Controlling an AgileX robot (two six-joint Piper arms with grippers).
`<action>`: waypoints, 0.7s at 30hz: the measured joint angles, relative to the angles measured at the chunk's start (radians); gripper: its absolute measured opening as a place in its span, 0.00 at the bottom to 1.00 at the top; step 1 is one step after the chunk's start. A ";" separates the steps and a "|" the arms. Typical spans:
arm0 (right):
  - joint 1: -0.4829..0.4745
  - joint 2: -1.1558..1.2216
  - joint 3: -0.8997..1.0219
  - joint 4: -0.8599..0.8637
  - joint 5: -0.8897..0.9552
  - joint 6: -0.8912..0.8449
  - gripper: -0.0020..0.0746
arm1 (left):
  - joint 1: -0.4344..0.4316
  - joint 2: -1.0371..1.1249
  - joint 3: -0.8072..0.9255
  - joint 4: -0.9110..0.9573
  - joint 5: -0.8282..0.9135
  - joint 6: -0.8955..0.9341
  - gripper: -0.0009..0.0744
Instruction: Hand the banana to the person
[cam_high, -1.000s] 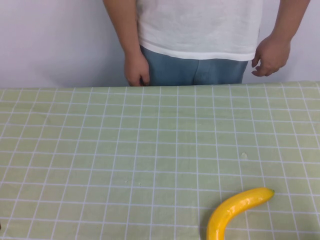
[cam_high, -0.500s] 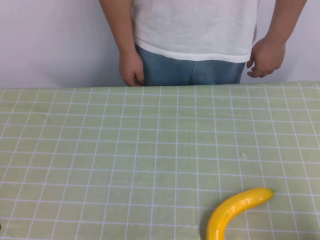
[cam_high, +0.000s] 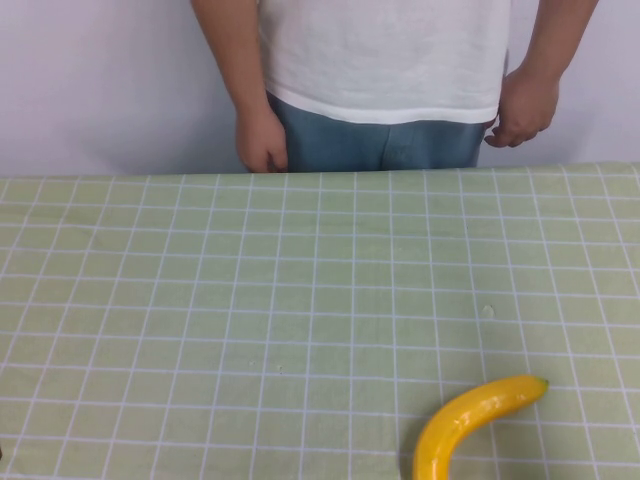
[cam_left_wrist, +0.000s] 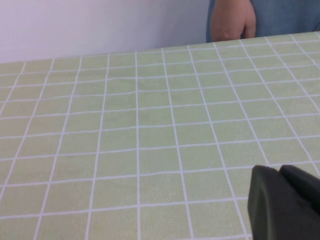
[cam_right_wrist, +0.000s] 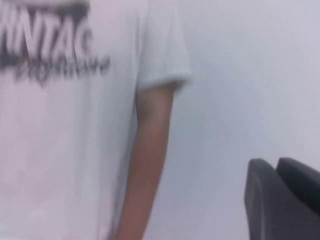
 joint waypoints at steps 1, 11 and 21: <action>0.000 0.000 0.000 0.000 -0.043 0.000 0.02 | 0.000 0.000 0.000 0.000 0.000 0.000 0.01; 0.000 0.000 -0.010 0.126 -0.382 0.053 0.02 | 0.000 0.000 0.000 0.000 0.000 0.000 0.01; 0.000 0.092 -0.486 0.154 0.041 0.074 0.02 | 0.000 0.000 0.000 0.000 0.000 0.000 0.01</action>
